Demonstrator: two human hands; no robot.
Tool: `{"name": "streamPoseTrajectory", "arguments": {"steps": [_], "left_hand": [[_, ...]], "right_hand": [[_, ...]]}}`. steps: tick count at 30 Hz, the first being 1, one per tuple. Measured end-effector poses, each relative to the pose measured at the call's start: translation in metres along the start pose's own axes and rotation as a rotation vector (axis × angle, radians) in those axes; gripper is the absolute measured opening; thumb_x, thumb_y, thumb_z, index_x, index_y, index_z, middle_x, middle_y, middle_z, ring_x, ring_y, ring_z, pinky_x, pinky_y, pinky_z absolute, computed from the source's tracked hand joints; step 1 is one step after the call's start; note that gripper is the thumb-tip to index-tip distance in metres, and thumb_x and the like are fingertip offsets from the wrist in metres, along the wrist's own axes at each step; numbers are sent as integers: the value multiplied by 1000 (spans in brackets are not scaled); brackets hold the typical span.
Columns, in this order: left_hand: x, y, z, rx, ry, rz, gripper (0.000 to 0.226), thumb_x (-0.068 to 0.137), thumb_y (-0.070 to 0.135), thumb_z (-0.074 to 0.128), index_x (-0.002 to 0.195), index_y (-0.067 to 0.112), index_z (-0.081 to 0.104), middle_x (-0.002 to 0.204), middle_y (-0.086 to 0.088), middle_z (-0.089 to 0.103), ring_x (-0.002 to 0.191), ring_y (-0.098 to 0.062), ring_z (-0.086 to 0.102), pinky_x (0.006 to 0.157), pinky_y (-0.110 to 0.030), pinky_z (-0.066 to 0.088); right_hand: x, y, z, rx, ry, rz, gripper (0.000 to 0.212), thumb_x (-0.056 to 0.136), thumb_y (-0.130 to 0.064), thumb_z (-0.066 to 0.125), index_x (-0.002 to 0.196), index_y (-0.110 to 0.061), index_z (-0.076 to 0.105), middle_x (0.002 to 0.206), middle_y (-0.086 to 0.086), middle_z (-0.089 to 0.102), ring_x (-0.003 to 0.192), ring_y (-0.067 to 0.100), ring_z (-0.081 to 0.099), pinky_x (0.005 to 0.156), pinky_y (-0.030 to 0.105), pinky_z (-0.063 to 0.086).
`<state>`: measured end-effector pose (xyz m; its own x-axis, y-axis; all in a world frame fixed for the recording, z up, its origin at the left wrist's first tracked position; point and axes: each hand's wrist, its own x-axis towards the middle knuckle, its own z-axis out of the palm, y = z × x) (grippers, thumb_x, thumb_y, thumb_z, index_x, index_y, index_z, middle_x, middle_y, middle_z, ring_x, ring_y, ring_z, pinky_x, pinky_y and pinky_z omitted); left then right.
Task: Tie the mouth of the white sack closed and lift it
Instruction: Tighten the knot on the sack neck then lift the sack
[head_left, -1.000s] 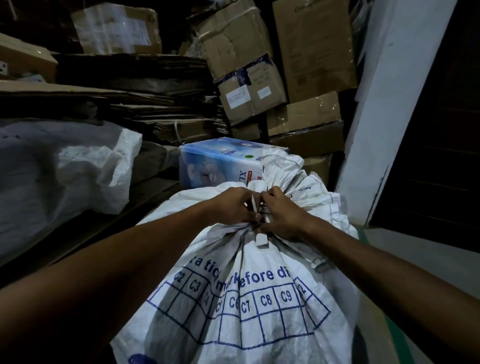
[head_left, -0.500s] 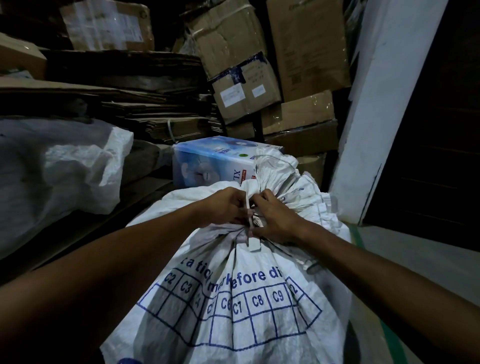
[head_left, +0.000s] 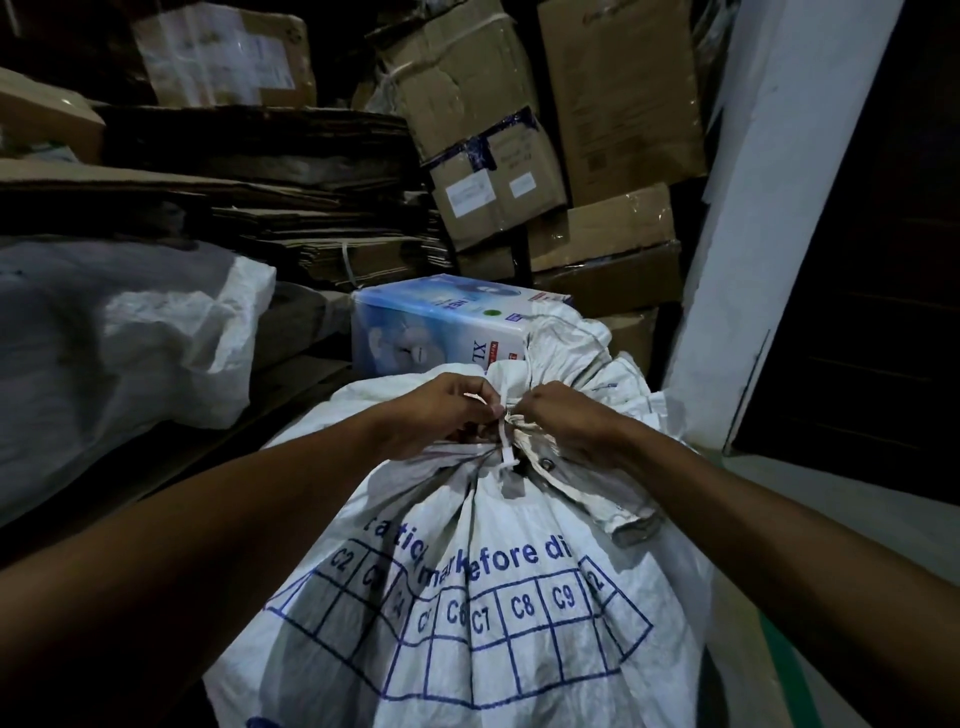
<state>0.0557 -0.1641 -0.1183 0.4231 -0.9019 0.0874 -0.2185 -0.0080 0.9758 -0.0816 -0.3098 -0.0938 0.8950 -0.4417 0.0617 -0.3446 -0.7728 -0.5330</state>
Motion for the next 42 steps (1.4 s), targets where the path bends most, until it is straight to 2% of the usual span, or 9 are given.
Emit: {"name": "streamPoseTrajectory", "arguments": {"steps": [3,8,16,21,25,30,35,39,42], "left_hand": [[-2,1,0,2,-2,6,17,101,-1,64,91,11,71,88,-13,68,81,-20,62,76,-29,51],[-6,2,-2,-20,-23,10,18,100,-2,63,91,10,73,90,-15,68,86,-26,61,83,-34,51],[-10,2,-4,18,-93,-7,18,101,-3,61,93,7,72,97,-17,70,95,-28,65,94,-37,52],[-9,3,-1,46,-42,-17,19,100,-4,62,90,8,74,91,-15,71,86,-23,65,79,-28,54],[-9,4,0,103,17,-20,17,100,-2,64,91,9,74,90,-14,73,85,-23,69,78,-29,57],[-8,11,-4,146,73,-145,12,96,-3,67,90,5,73,93,-21,76,81,-24,73,68,-26,60],[-4,21,-4,167,142,-298,2,89,-1,75,88,0,75,102,-26,79,86,-29,76,81,-35,65],[-4,22,-3,166,154,-384,7,88,-1,76,95,-1,75,97,-24,79,79,-26,76,76,-31,64],[-4,25,2,213,163,-431,5,90,0,73,86,1,73,72,-12,77,62,-18,72,60,-23,60]], "right_hand": [[4,0,6,-38,91,3,27,90,-23,64,82,0,76,87,15,75,83,32,67,73,40,49],[5,-9,19,-119,169,-18,22,84,-22,77,102,-11,83,103,11,78,98,24,71,77,26,48],[4,-8,19,239,-3,195,35,83,-8,78,117,-2,76,120,19,74,97,20,66,95,34,56],[17,-2,23,196,36,270,95,14,-39,73,104,-9,80,107,14,76,98,26,73,85,40,62],[5,-5,28,336,14,195,40,70,-7,82,109,-1,79,99,11,76,89,22,68,88,38,59],[8,4,39,351,116,91,31,68,3,81,96,-10,85,97,11,80,87,24,73,86,44,62],[13,9,48,215,201,55,31,73,-7,76,100,-20,85,115,12,70,90,23,72,63,25,59],[33,21,62,174,239,101,36,71,-17,72,99,-36,83,135,7,56,115,22,61,102,36,57],[24,12,61,165,273,102,33,81,-10,70,102,-32,82,137,8,53,124,21,56,111,29,45]]}}
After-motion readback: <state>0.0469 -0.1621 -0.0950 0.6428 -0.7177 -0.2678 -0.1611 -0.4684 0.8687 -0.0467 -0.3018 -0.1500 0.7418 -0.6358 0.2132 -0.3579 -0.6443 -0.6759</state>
